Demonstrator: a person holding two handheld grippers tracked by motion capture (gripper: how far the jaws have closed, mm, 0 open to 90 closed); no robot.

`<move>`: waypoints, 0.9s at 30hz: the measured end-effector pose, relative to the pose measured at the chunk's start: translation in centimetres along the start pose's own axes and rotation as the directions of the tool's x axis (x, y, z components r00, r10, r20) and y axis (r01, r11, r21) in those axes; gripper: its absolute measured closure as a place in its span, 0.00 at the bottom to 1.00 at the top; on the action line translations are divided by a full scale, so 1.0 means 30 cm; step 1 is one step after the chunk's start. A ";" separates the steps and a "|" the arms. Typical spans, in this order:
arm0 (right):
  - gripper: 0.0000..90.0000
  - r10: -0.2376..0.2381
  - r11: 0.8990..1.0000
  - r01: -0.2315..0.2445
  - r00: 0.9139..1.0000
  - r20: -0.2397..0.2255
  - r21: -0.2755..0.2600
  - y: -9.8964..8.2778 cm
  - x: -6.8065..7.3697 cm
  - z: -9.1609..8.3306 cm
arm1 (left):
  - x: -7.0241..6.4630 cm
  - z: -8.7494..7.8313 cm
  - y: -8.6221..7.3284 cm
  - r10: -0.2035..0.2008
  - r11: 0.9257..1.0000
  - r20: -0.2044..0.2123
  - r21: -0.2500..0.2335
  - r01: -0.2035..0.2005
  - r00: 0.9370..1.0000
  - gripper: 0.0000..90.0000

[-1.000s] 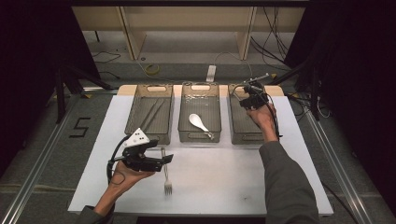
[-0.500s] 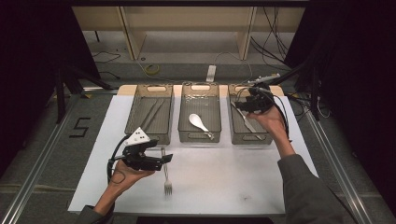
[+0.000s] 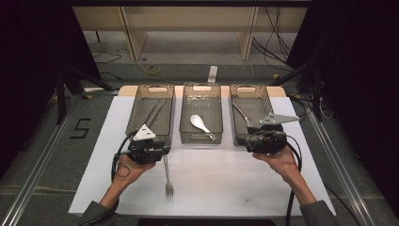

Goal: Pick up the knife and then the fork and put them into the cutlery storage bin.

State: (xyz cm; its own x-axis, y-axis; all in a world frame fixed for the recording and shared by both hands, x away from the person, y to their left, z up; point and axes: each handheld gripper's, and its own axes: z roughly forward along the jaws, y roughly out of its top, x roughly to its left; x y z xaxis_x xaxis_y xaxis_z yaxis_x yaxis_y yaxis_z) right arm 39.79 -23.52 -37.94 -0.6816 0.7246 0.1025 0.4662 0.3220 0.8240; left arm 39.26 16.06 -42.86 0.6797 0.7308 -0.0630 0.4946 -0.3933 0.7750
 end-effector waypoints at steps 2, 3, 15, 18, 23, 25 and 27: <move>0.39 0.005 1.000 -0.005 1.000 -0.017 -0.008 -0.037 0.011 -0.016 | 0.002 0.027 0.002 0.021 0.999 0.001 0.046 -0.021 1.000 0.85; 0.39 0.008 1.000 -0.008 1.000 -0.023 -0.014 -0.054 0.016 -0.022 | 0.001 0.039 0.003 0.024 0.998 0.002 0.059 -0.024 1.000 0.89; 0.37 0.015 0.999 -0.018 0.998 -0.065 -0.047 -0.189 0.079 -0.053 | 0.040 0.180 -0.001 0.073 0.974 0.002 0.215 -0.072 0.997 0.99; 0.36 0.012 0.999 -0.016 0.997 -0.072 -0.048 -0.209 0.098 -0.056 | 0.055 0.208 -0.006 0.065 0.970 -0.004 0.237 -0.062 0.998 0.99; 0.36 0.009 0.999 -0.013 0.996 -0.086 -0.047 -0.231 0.115 -0.066 | 0.070 0.229 -0.014 0.082 0.956 -0.037 0.285 -0.068 0.996 0.99; 0.36 0.015 0.999 -0.019 0.995 -0.098 -0.042 -0.237 0.119 -0.068 | 0.060 0.226 -0.010 0.095 0.952 -0.041 0.297 -0.079 0.995 0.99; 0.36 0.018 0.999 -0.021 0.995 -0.095 -0.034 -0.243 0.122 -0.065 | 0.055 0.225 -0.011 0.102 0.945 -0.033 0.317 -0.087 0.994 0.99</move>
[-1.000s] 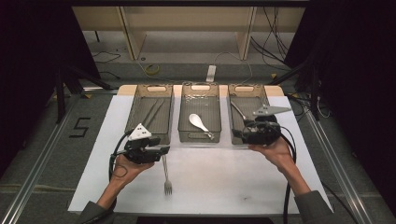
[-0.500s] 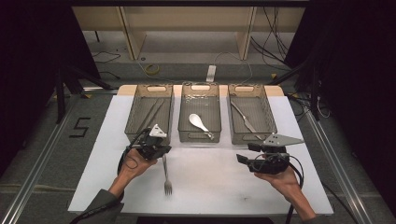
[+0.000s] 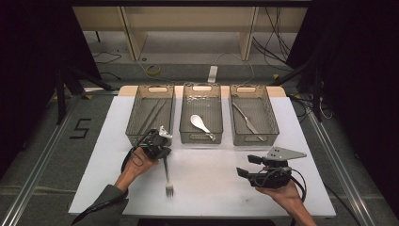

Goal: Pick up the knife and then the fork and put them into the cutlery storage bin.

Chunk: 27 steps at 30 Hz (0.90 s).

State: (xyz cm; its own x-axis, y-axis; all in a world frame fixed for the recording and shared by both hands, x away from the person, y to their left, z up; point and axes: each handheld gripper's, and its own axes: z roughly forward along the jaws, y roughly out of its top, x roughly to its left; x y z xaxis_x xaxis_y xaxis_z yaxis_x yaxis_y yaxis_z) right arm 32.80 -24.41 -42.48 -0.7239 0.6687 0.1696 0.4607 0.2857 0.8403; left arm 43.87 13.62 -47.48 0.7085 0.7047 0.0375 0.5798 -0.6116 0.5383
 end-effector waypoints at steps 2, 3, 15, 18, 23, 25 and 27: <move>0.36 -0.003 1.000 0.003 1.000 -0.003 0.009 -0.004 0.002 0.004 | -0.002 -0.007 -0.003 0.006 1.000 -0.019 0.027 -0.006 1.000 0.99; 0.36 -0.010 1.000 0.010 1.000 -0.004 0.012 -0.005 0.004 0.004 | -0.003 -0.012 -0.007 0.010 0.999 -0.032 0.039 -0.008 0.999 0.99; 0.36 -0.028 0.999 0.029 0.999 -0.017 0.021 -0.005 0.021 -0.003 | 0.015 -0.113 -0.119 -0.061 0.975 -0.028 0.212 0.066 0.998 0.99; 0.36 -0.026 0.999 0.026 0.999 -0.023 0.024 -0.006 0.023 0.000 | 0.006 -0.145 -0.163 -0.086 0.967 -0.016 0.240 0.088 0.996 0.99; 0.36 -0.039 0.999 0.040 0.999 -0.025 0.035 -0.003 0.037 0.007 | -0.024 -0.187 -0.226 -0.109 0.961 0.005 0.257 0.104 0.994 0.99; 0.36 -0.044 0.998 0.046 0.999 -0.030 0.036 -0.002 0.040 0.008 | -0.034 -0.200 -0.241 -0.103 0.956 0.018 0.278 0.094 0.995 0.99; 0.36 -0.043 0.998 0.044 0.999 -0.032 0.041 -0.003 0.040 0.011 | -0.044 -0.208 -0.251 -0.103 0.954 0.029 0.287 0.090 0.994 0.99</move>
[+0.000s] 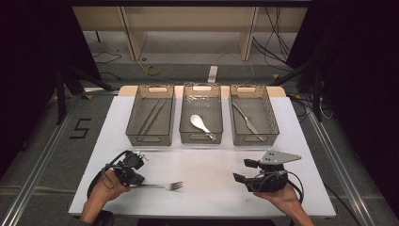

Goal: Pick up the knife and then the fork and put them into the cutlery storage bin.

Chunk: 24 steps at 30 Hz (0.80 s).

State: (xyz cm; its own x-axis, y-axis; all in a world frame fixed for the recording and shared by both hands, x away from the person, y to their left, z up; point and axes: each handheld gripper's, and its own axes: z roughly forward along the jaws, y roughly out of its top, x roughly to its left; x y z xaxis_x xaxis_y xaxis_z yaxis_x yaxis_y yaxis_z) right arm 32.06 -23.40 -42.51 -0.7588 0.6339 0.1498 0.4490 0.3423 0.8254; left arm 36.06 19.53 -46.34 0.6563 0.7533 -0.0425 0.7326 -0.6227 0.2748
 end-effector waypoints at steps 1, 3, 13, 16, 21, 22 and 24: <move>0.36 0.000 1.000 0.000 1.000 0.000 0.002 0.000 -0.001 0.001 | -0.005 -0.001 -0.004 -0.002 1.000 0.008 0.005 0.002 1.000 0.99; 0.36 0.000 1.000 0.000 1.000 -0.002 0.005 -0.001 -0.001 0.000 | -0.012 -0.004 -0.010 0.013 1.000 0.023 0.015 -0.013 1.000 0.99; 0.36 0.003 1.000 -0.002 1.000 -0.008 0.012 -0.001 -0.002 0.004 | -0.037 -0.051 0.006 0.061 0.997 0.041 -0.042 -0.060 0.997 0.71; 0.36 -0.001 1.000 0.001 1.000 -0.009 0.013 -0.001 0.000 0.006 | -0.046 -0.044 0.005 0.081 0.997 0.043 -0.021 -0.081 0.996 0.57; 0.36 -0.001 1.000 0.002 1.000 -0.008 0.013 -0.001 0.000 0.006 | -0.047 -0.039 -0.001 0.099 0.995 0.032 -0.004 -0.099 0.995 0.46; 0.36 0.001 1.000 -0.001 1.000 -0.008 0.012 -0.001 0.000 0.006 | -0.047 -0.039 -0.001 0.104 0.995 0.038 0.001 -0.104 0.994 0.46; 0.36 0.003 1.000 -0.003 1.000 -0.006 0.013 -0.001 -0.002 0.006 | -0.051 -0.033 -0.003 0.106 0.994 0.056 0.003 -0.106 0.993 0.46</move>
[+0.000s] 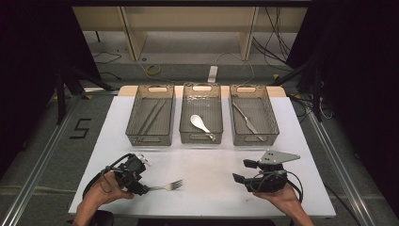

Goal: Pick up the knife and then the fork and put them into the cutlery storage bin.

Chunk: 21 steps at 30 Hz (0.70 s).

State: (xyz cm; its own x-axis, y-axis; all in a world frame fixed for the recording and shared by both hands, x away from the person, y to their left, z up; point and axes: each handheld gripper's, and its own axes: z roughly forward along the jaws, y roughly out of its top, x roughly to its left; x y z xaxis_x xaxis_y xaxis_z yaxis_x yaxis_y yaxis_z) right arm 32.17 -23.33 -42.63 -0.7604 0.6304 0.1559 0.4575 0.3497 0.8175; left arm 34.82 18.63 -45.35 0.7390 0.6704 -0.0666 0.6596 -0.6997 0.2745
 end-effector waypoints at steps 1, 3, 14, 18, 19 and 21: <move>0.36 0.002 1.000 -0.002 1.000 0.001 -0.001 0.000 0.000 0.001 | -0.002 0.003 0.001 0.005 1.000 0.005 0.009 -0.005 1.000 0.48; 0.36 0.005 1.000 -0.005 1.000 0.001 0.001 0.000 0.000 0.002 | -0.004 0.008 0.001 0.019 1.000 0.003 0.023 -0.019 1.000 0.52; 0.36 0.001 1.000 -0.001 1.000 -0.006 0.006 0.001 0.002 0.005 | -0.012 0.027 0.002 0.085 0.994 0.006 0.072 -0.085 0.996 0.73; 0.36 0.002 1.000 -0.002 1.000 -0.005 0.006 0.001 0.002 0.005 | -0.024 0.033 0.009 0.110 0.990 -0.013 0.089 -0.108 0.994 0.75; 0.36 0.002 1.000 -0.002 1.000 -0.005 0.006 0.002 0.002 0.004 | -0.024 0.033 0.009 0.114 0.990 -0.015 0.088 -0.112 0.993 0.75; 0.36 0.003 1.000 -0.003 1.000 -0.005 0.004 0.002 0.001 0.004 | -0.023 0.033 0.009 0.125 0.988 -0.011 0.091 -0.123 0.992 0.76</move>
State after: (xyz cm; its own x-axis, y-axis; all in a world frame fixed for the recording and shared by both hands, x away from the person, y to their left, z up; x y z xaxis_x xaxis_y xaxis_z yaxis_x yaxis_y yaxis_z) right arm 32.22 -23.19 -42.65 -0.7617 0.6276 0.1610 0.4615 0.3512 0.8147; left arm 34.63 17.74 -46.18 0.8140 0.5805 -0.0208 0.5730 -0.7967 0.1919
